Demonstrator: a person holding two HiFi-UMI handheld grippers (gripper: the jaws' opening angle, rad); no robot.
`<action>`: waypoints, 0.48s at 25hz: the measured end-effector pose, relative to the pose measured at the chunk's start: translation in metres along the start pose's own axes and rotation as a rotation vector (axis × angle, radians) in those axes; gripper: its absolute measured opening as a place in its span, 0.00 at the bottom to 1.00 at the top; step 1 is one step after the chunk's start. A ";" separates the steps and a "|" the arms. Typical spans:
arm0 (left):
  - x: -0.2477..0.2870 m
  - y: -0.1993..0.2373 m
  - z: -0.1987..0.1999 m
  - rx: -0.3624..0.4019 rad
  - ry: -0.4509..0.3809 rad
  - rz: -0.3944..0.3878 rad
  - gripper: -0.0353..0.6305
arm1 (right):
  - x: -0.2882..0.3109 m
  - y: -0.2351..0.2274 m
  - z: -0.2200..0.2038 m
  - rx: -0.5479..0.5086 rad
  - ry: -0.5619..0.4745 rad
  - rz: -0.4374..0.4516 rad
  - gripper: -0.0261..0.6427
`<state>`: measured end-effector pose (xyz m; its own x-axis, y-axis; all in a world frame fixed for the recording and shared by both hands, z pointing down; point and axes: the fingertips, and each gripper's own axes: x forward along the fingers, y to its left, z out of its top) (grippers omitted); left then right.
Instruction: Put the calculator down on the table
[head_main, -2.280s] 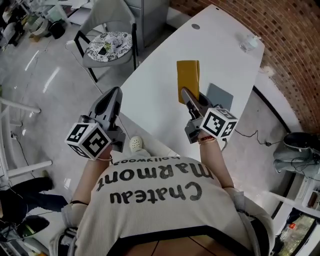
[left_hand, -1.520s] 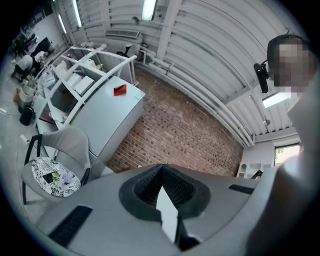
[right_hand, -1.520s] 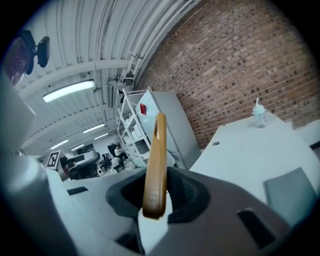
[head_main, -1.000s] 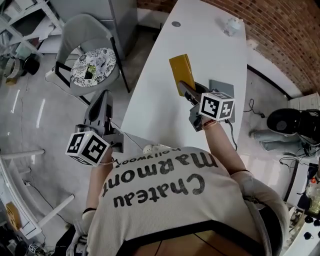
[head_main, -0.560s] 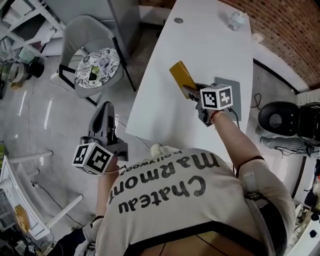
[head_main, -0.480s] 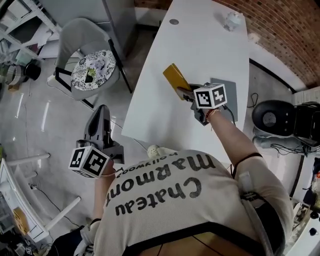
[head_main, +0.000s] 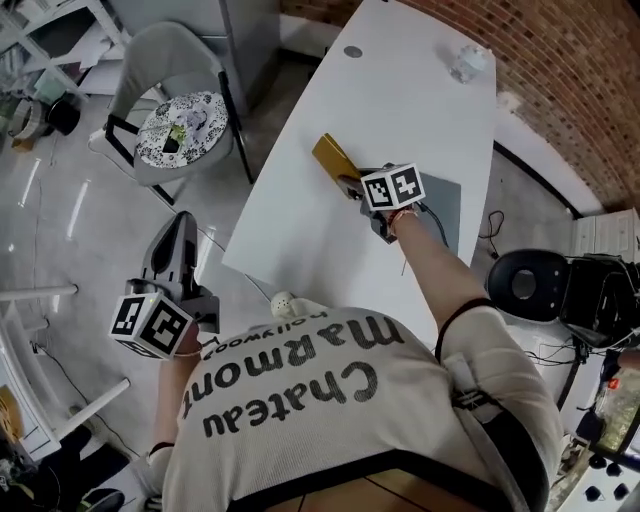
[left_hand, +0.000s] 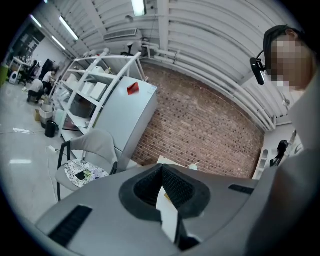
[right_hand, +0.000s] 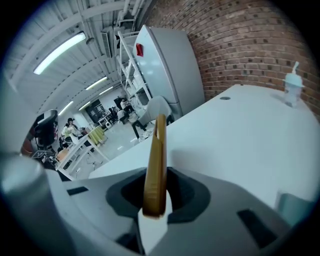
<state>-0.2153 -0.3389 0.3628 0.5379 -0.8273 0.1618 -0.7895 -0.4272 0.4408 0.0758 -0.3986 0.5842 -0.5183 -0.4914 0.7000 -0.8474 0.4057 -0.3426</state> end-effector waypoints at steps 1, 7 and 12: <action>-0.002 0.001 0.001 0.011 -0.002 0.008 0.06 | 0.003 -0.001 0.000 -0.008 0.008 0.004 0.18; -0.014 0.006 0.003 0.001 -0.012 0.054 0.06 | 0.010 -0.009 0.003 -0.019 0.040 0.031 0.18; -0.028 0.014 0.002 -0.021 -0.020 0.091 0.06 | 0.017 -0.009 -0.002 -0.018 0.075 0.083 0.18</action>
<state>-0.2417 -0.3226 0.3625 0.4577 -0.8697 0.1845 -0.8285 -0.3419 0.4436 0.0745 -0.4094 0.6003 -0.5756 -0.3970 0.7148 -0.7995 0.4568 -0.3901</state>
